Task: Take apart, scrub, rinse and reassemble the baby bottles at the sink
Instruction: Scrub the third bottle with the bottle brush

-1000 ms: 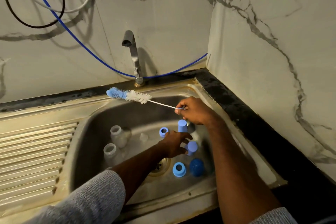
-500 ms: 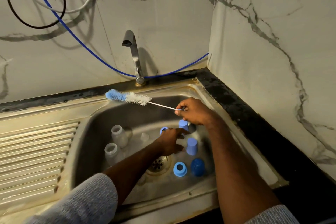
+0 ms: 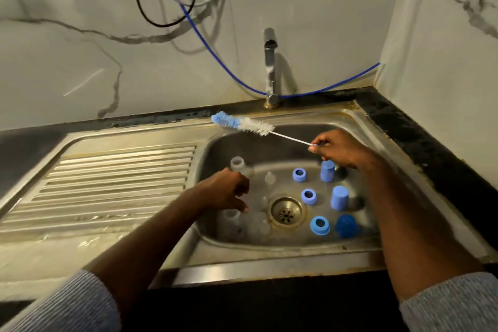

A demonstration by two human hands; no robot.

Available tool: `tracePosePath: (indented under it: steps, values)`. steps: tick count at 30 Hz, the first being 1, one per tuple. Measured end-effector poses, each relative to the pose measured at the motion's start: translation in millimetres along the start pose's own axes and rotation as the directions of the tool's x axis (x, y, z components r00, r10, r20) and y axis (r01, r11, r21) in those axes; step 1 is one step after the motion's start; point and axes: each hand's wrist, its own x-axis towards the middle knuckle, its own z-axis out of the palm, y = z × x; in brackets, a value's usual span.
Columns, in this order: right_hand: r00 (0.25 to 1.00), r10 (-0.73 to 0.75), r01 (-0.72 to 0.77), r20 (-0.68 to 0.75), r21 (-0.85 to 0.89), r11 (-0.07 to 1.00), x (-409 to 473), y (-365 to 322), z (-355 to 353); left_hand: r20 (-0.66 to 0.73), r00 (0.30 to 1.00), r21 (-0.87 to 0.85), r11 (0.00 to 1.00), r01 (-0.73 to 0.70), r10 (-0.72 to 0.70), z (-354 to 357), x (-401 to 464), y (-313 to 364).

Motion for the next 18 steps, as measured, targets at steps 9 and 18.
tracePosePath:
  steps: [9, 18]
  values:
    - [1.0, -0.008, 0.007, 0.029, 0.028, 1.0, 1, 1, 3, 0.084, 0.995, 0.093, 0.995, 0.044, -0.052, 37, -15, -7]
    - [1.0, 0.005, 0.0, -0.023, 0.23, 0.973, 4, -4, 4, -0.396, 0.916, -0.405, 0.907, -0.112, -0.063, -43, -4, -24]
